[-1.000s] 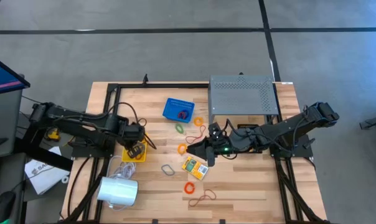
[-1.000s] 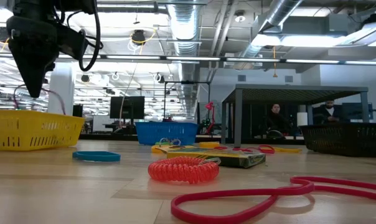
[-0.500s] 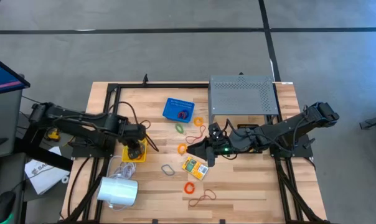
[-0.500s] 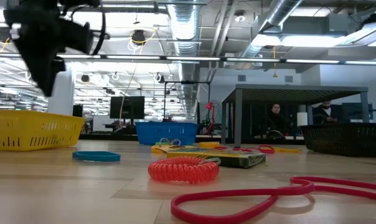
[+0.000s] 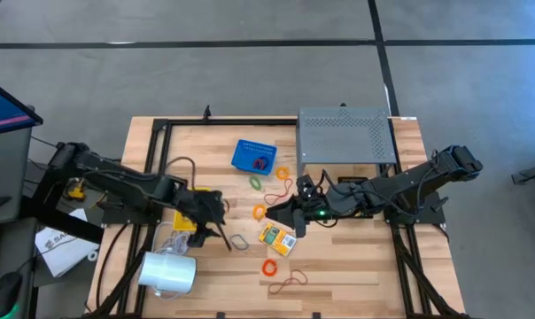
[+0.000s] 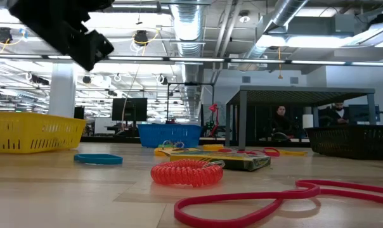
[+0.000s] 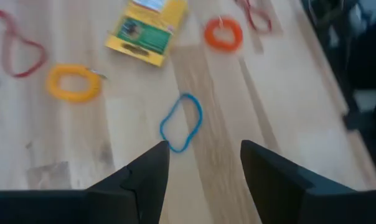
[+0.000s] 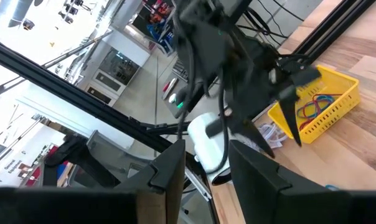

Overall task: Pick & Place Office Desk Supplies
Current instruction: Put the blue rubber band into the yellow bin

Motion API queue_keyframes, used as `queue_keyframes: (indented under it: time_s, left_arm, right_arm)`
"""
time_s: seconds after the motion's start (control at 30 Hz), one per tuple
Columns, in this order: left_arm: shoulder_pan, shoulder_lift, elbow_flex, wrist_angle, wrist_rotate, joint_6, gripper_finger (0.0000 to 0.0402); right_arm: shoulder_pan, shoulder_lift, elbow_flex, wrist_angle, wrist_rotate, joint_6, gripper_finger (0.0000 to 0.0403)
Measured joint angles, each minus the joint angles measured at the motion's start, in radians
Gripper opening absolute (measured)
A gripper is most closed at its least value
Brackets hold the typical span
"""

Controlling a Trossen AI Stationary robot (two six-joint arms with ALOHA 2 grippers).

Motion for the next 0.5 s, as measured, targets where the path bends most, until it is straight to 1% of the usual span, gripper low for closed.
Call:
queue_keyframes:
  time_s: [0.1, 0.2, 0.33, 0.5]
  left_arm:
    - [-0.011, 0.062, 0.000, 0.004, 0.004, 0.064, 0.0191]
    - [-0.014, 0.136, -0.001, 0.024, 0.037, 0.106, 0.0192]
    - [-0.038, 0.235, -0.001, 0.074, 0.038, 0.169, 0.0191]
    - [-0.074, 0.340, -0.001, 0.163, 0.020, 0.175, 0.0187]
  right_arm:
    - [0.000, 0.000, 0.000, 0.001, 0.000, 0.000, 0.0120]
    - [0.000, 0.000, 0.000, 0.001, 0.000, 0.000, 0.0120]
    - [0.000, 0.000, 0.000, 0.001, 0.000, 0.001, 0.0120]
    - [0.005, 0.000, 0.000, -0.002, 0.001, 0.008, 0.0120]
